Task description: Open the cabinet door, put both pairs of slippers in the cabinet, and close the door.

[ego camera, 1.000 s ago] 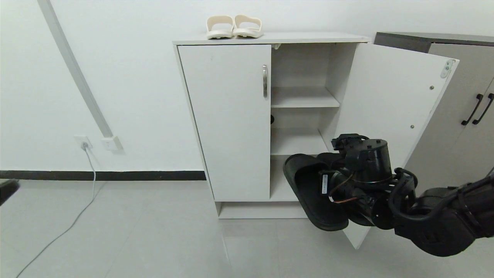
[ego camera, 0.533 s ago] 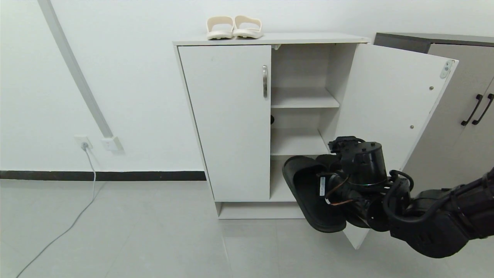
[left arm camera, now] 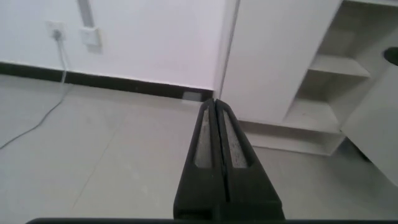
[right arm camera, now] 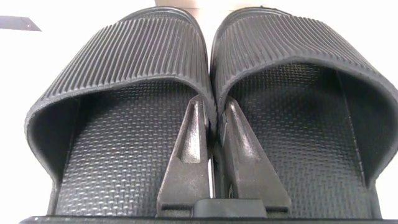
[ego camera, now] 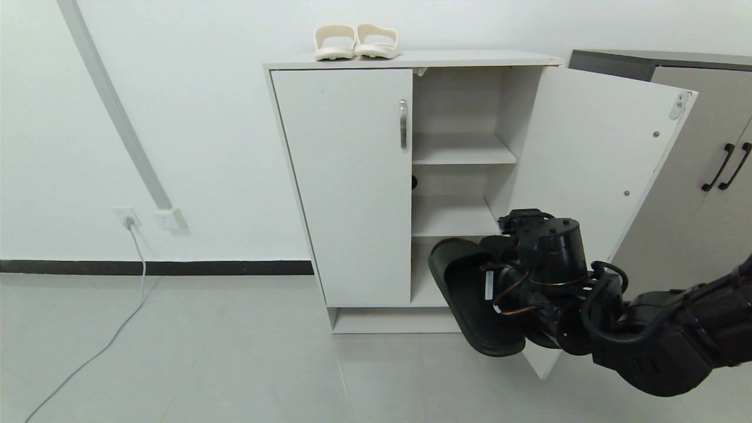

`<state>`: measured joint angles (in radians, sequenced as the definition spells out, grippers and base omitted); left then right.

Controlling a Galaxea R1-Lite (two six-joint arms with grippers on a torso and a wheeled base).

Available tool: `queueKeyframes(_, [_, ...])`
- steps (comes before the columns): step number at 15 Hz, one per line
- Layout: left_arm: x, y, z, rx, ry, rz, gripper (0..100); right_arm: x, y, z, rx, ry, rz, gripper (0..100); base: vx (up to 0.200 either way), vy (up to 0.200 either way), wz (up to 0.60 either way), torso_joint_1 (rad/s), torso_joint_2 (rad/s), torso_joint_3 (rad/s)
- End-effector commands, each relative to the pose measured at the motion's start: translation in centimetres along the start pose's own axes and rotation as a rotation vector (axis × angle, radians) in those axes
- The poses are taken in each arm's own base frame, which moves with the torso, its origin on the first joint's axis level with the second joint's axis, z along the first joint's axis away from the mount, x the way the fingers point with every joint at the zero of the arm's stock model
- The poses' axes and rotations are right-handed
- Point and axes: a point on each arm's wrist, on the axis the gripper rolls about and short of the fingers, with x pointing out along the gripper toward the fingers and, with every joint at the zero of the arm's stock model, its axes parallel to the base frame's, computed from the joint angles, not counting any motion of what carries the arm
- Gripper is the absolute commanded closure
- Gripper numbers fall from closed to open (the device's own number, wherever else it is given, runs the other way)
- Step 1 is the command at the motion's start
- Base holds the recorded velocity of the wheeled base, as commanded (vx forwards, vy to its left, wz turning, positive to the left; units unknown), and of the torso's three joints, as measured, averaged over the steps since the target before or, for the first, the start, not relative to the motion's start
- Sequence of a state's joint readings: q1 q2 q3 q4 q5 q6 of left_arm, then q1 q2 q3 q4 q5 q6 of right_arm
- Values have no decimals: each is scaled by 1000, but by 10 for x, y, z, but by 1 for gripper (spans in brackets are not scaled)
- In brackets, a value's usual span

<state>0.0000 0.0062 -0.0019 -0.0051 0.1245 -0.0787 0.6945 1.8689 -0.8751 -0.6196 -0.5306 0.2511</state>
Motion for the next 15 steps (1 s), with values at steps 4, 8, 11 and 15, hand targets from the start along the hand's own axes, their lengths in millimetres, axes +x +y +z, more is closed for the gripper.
queueKeyframes(4, [0,-2,-1,12,3,-94,100,18,19,13,36,-74,-78,100,0,0,0,0,0,0])
queueKeyframes(8, [0,-2,-1,11,3,-94,100,45,33,8,42,-90,-140,100,0,-50,0,1,1,1])
queueKeyframes(11, [0,-2,-1,9,3,-92,100,45,32,5,36,-83,-142,100,0,-200,0,1,4,5])
queueKeyframes(15, [0,-2,-1,8,5,-95,100,48,33,-1,29,-71,-145,100,0,-100,0,4,0,1])
